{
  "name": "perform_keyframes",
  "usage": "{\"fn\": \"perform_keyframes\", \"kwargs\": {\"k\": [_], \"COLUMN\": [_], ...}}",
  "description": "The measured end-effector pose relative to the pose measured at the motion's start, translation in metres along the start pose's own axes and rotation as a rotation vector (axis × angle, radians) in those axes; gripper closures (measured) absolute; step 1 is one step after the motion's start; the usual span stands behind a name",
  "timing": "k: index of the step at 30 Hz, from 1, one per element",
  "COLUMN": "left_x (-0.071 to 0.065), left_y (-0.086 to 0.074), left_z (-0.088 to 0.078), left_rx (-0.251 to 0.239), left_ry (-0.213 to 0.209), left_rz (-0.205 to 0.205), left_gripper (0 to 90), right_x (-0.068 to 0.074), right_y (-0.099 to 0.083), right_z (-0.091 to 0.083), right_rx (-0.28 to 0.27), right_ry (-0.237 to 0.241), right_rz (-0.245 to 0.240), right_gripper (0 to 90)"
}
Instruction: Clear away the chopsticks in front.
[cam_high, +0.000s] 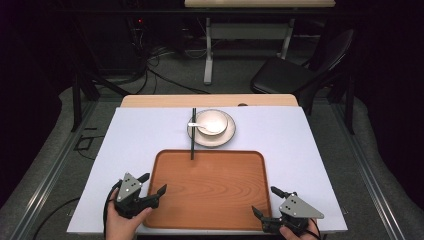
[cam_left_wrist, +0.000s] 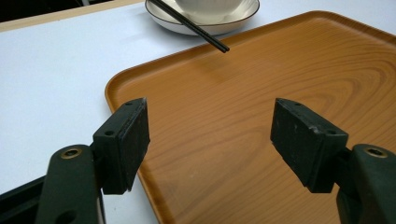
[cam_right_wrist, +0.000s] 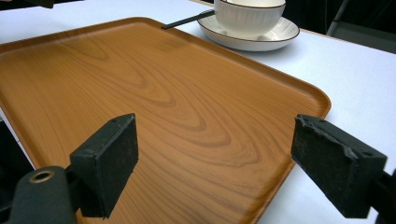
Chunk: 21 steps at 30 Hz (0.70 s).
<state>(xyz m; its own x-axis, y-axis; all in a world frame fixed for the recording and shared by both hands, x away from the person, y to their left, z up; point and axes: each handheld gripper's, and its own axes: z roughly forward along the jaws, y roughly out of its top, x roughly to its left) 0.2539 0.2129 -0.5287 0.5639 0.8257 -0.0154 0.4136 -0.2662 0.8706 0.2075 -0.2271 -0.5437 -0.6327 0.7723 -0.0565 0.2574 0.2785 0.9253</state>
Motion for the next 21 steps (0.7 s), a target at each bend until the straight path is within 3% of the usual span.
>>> {"fn": "perform_keyframes", "kwargs": {"k": [7,13,15,16,21], "left_x": [0.004,0.007,0.005,0.005,0.007], "left_y": [0.000,0.007,0.014,0.017,0.033], "left_z": [0.002,0.002,0.004,0.004,0.010], "left_rx": [0.024,0.038,0.043,0.042,0.018], "left_ry": [-0.002,0.004,0.087,0.097,0.079], "left_rz": [-0.056,-0.064,-0.042,-0.027,-0.062], "left_gripper": [28.7,31.0,32.3,32.4,34.9], "right_x": [0.000,0.000,0.000,0.000,-0.001], "right_y": [0.000,0.000,0.000,0.000,0.000], "right_z": [0.000,0.002,0.002,0.002,0.001], "right_rx": [-0.001,0.005,0.004,0.004,0.000], "right_ry": [0.001,0.005,0.006,0.006,0.002], "right_rz": [0.003,0.005,0.008,0.008,0.012], "right_gripper": [14.4,14.5,14.4,14.4,14.4]}}
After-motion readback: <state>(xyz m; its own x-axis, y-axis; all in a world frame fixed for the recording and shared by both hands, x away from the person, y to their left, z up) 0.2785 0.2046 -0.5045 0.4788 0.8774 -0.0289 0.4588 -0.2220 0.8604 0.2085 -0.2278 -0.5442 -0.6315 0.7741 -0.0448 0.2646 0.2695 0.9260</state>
